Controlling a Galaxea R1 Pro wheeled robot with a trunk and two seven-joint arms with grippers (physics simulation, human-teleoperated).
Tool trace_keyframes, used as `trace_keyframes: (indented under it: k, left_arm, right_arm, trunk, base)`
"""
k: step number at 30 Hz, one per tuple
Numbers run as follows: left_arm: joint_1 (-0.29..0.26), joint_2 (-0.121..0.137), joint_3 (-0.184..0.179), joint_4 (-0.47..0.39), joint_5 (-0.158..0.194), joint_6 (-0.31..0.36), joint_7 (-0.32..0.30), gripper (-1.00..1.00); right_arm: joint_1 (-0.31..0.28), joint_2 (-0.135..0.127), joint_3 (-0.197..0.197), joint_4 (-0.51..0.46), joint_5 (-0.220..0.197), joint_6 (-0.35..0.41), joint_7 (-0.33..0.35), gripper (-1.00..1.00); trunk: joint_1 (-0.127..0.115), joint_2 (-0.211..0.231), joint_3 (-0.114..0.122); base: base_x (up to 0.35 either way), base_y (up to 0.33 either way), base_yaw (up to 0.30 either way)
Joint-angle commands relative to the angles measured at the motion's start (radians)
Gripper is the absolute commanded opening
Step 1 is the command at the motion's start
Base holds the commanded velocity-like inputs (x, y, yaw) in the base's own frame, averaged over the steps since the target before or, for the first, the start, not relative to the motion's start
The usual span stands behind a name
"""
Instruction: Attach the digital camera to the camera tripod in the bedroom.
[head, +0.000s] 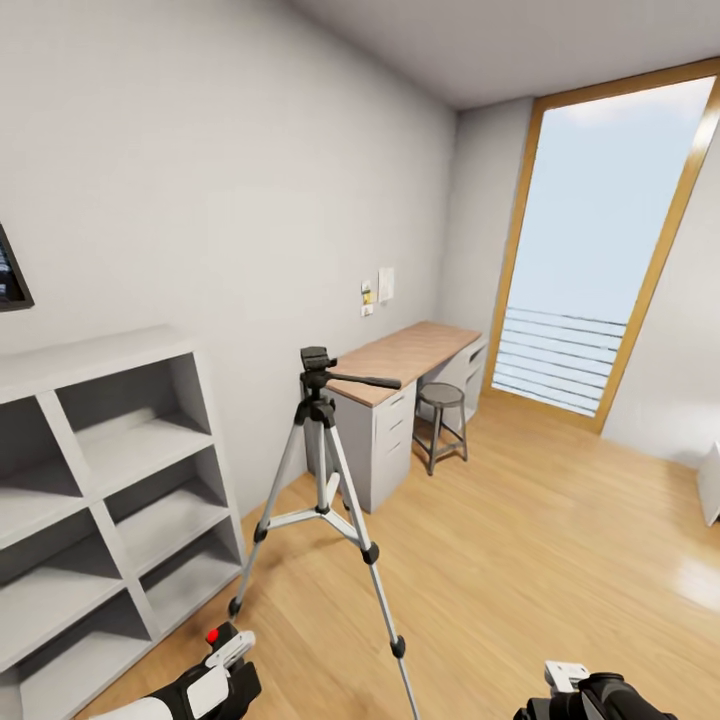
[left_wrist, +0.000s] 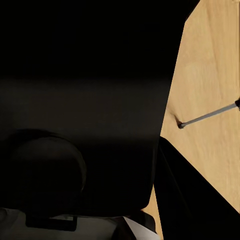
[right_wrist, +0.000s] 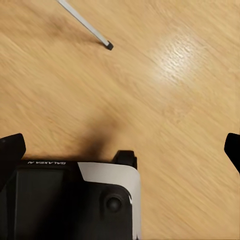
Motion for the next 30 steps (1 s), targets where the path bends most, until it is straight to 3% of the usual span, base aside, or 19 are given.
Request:
trace_keyframes:
  k: [1,15,21,22,30]
  left_arm:
    - [0.000,0.000,-0.009,0.000,0.007,0.003,0.002,-1.00]
    - [0.000,0.001,-0.009,0.000,0.005,-0.002,0.001,-1.00]
    - [0.000,0.001,-0.009,0.000,0.005,-0.003,0.004,-1.00]
    - [0.000,0.000,-0.009,0.000,0.005,-0.003,0.005,-1.00]
    - [0.000,0.000,-0.009,0.000,0.005,-0.004,0.005,-1.00]
  right_arm:
    - [0.000,0.000,-0.008,-0.002,0.011,0.004,0.007,1.00]
    - [0.000,-0.001,-0.008,-0.001,0.011,0.006,0.012,1.00]
    - [0.000,0.000,0.004,-0.002,0.015,0.006,0.004,1.00]
    - [0.000,0.001,0.022,-0.005,0.020,0.004,-0.003,1.00]
    - [0.000,0.001,0.026,-0.007,0.018,0.005,0.001,1.00]
  trunk:
    - [0.001,-0.001,0.000]
    - [0.001,-0.001,0.000]
    - [0.001,-0.001,0.000]
    - [0.001,-0.001,0.000]
    - [0.001,-0.001,0.000]
  base:
    - [0.259,0.000,0.001]
    - [0.299,0.000,0.000]
    - [0.094,0.000,0.000]
    - [0.006,0.000,0.208]
    - [0.002,0.000,0.204]
